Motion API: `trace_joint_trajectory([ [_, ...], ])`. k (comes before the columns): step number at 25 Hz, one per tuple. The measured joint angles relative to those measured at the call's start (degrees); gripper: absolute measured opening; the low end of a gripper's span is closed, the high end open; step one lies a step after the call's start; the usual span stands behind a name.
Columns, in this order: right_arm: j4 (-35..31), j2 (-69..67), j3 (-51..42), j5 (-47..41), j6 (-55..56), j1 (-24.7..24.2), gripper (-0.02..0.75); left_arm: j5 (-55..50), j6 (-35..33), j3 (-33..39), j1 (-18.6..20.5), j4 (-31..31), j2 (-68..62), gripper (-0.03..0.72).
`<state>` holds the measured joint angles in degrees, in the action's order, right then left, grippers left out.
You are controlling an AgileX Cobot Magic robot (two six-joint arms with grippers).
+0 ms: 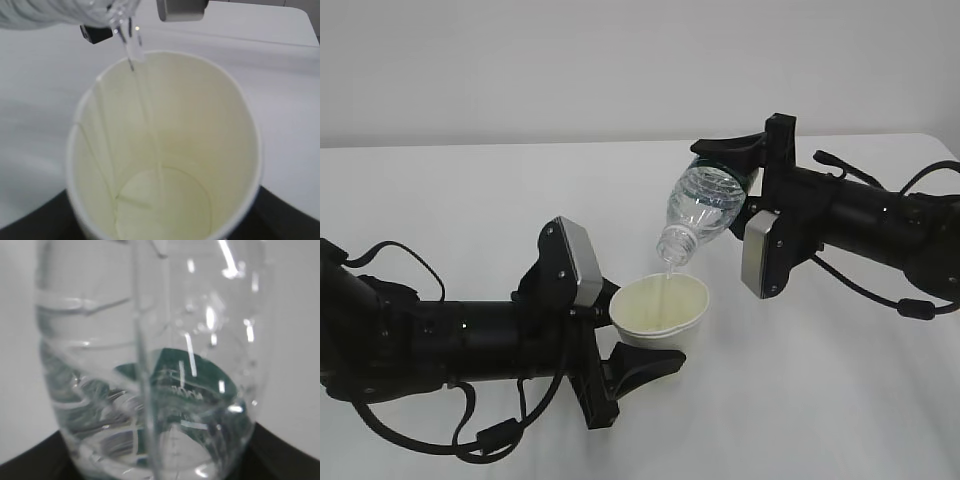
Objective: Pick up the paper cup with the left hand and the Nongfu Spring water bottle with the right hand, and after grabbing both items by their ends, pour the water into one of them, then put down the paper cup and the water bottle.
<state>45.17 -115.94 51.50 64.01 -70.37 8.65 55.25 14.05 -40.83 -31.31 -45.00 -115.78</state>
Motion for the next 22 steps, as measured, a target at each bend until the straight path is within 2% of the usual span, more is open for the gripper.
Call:
trace_joint_trajectory([
  [22,-0.2,0.0,0.0,0.0,-0.8,0.0,0.467,-0.1,0.0,0.0,0.0,0.0,0.0,0.456],
])
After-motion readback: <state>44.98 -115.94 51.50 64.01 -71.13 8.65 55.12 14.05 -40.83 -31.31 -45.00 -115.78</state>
